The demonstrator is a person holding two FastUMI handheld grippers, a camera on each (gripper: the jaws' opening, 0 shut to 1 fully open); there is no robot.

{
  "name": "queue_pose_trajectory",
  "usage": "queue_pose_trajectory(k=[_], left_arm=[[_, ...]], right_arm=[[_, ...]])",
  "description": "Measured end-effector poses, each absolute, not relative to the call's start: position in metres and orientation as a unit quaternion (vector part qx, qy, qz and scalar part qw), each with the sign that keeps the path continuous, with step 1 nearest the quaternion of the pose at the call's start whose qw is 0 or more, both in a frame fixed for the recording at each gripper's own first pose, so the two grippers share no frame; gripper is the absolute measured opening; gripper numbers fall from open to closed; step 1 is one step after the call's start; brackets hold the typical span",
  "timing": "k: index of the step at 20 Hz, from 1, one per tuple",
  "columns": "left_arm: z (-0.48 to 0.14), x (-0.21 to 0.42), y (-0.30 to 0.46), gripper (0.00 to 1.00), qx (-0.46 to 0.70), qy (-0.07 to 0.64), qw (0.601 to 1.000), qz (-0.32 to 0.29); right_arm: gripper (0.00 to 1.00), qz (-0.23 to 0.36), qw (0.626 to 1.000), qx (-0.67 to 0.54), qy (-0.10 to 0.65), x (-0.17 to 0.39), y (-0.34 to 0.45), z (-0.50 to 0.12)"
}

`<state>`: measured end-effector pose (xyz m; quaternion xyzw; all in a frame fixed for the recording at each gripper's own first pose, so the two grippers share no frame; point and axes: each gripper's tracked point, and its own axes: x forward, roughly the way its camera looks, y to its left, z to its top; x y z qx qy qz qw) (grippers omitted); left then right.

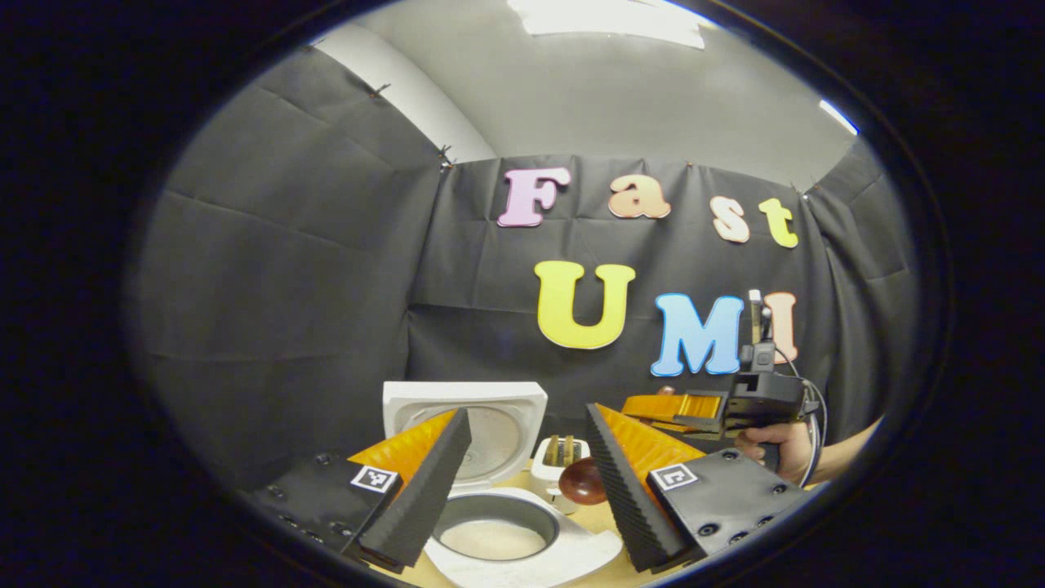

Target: Close the left gripper, press the button to open the rice cooker; take a wooden spoon from the chopstick holder with the right hand, scoop a spoonful of rice and pour it into the rice cooker, then put the wooden spoon back into the chopstick holder.

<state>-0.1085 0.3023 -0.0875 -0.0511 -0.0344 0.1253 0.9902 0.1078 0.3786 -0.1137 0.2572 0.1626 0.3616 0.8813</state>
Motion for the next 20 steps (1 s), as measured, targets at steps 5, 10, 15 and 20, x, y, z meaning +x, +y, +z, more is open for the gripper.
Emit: queue_pose_trajectory(k=[5,10,15,20], left_arm=[[-0.082,-0.071,0.247,0.96,-0.069,-0.039,0.995,0.067],[-0.071,-0.043,0.207,0.97,-0.060,-0.037,0.997,0.034],[-0.064,-0.036,0.182,0.97,-0.060,-0.034,0.998,0.012],[-0.060,-0.029,0.145,0.96,-0.049,-0.024,0.998,-0.022]], right_arm=[[0.05,0.309,0.895,0.289,0.140,0.112,0.290,-0.094],[0.05,0.277,0.901,0.309,0.124,0.106,0.221,-0.080],[0.05,0.222,0.915,0.317,0.111,0.092,0.148,-0.077],[0.05,0.174,0.929,0.314,0.095,0.077,0.083,-0.076]])
